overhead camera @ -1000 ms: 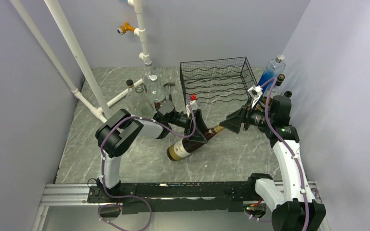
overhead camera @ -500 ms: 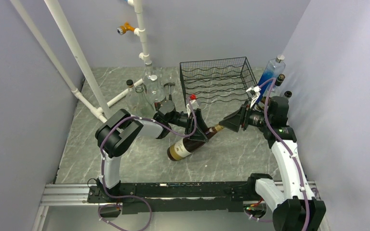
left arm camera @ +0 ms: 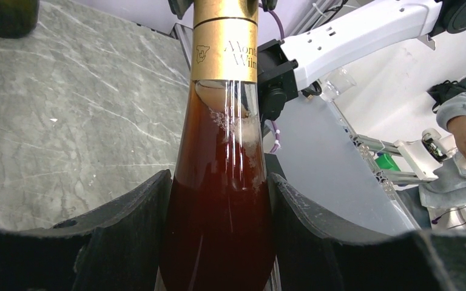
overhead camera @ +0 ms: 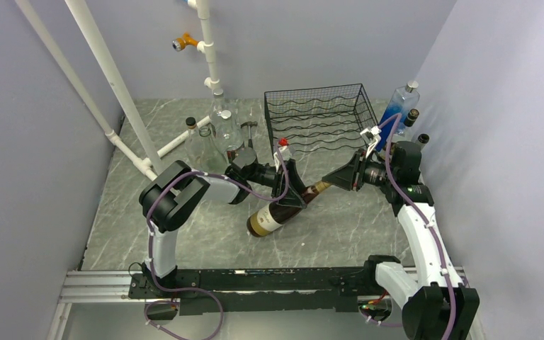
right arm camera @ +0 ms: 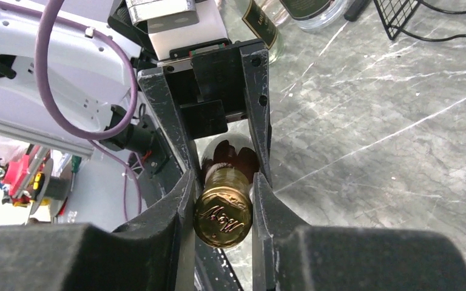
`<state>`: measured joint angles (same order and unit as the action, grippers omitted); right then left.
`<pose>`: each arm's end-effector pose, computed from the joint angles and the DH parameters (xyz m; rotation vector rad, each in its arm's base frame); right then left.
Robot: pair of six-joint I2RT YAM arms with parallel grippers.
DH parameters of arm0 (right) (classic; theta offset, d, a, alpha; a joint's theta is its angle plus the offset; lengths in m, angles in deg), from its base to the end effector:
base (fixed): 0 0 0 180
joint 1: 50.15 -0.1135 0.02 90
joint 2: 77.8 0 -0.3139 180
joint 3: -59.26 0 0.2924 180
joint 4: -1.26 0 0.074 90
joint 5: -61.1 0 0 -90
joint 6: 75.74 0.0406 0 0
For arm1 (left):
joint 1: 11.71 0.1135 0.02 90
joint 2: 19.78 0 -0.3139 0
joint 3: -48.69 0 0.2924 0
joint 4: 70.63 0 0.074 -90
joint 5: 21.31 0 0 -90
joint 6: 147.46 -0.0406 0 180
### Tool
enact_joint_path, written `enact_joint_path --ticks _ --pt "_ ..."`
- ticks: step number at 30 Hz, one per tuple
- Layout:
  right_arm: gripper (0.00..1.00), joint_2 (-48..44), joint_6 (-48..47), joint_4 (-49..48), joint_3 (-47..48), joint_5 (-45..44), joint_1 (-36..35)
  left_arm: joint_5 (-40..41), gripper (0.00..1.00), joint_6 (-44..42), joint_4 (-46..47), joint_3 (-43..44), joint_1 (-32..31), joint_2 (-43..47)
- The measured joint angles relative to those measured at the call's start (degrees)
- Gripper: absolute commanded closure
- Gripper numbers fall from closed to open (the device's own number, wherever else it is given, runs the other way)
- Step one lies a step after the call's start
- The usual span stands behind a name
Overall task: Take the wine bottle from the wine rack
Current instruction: Pick up the wine bottle from the wine rack.
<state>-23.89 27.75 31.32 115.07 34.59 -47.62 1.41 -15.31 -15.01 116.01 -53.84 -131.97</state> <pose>0.2100 0.0271 0.3334 -0.4217 1.9302 1.2469 0.2967 -0.3188 0.2146 1.1685 1.4545 -1.8960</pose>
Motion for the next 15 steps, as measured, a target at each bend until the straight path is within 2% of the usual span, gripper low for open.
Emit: enact_joint_path --ticks 1,4,5,11,13,15 --pt "1.00 0.1 0.0 -0.2 0.0 0.0 0.0 -0.1 1.00 0.1 0.0 0.0 0.0 0.0" --pt "1.00 0.3 -0.6 -0.3 0.0 -0.2 -0.1 0.1 1.00 0.3 0.0 -0.2 0.1 0.1" --pt "1.00 0.3 -0.8 -0.3 0.0 -0.2 -0.1 0.3 0.93 0.2 0.0 -0.3 0.1 0.2" --pt "1.00 0.8 -2.1 1.4 1.3 -0.8 -0.5 1.8 0.36 -1.3 -2.1 -1.0 0.2 1.3" --pt "1.00 1.3 -2.8 2.4 2.2 -1.1 -0.9 3.6 0.24 -3.0 -3.5 -2.2 0.1 2.7" --pt "1.00 1.7 -3.3 3.3 3.0 -1.5 -1.3 6.6 0.16 -4.6 -5.9 -3.6 0.0 5.0"
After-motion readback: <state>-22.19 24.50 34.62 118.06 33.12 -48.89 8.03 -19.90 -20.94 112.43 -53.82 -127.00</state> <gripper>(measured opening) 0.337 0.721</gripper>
